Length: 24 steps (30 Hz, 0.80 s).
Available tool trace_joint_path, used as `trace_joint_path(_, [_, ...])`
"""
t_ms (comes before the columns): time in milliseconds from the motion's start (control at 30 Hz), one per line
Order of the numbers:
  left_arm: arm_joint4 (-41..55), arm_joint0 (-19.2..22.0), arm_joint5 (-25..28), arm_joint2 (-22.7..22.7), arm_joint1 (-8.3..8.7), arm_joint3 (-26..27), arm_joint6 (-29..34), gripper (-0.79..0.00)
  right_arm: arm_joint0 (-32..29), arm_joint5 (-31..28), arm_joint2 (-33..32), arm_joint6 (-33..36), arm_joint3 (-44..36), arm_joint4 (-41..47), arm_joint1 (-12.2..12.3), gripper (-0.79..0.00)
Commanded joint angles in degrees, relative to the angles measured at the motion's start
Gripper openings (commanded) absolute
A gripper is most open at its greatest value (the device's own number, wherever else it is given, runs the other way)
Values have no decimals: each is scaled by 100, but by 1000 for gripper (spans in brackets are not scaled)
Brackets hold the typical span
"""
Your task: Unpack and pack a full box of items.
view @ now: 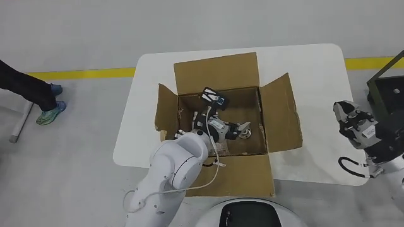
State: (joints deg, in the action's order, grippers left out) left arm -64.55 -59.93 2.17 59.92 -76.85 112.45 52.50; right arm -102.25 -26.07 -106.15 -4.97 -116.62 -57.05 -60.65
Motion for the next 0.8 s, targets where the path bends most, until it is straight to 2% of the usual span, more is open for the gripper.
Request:
trace_joint_path(0, [0, 0, 0, 0, 0, 0, 0, 0, -45, -60, -41, -151, 57, -33, -5, -785])
trace_joint_path(533, [0, 0, 0, 0, 0, 0, 0, 0, -45, -60, -41, -151, 57, -33, -5, -785])
trace_joint_path(700, [0, 0, 0, 0, 0, 0, 0, 0, 28, 253, -139, -24, -378, -799, 0, -785])
trace_joint_path(767, [0, 0, 0, 0, 0, 0, 0, 0, 50, 439, -151, -34, -424, -841, -13, -785])
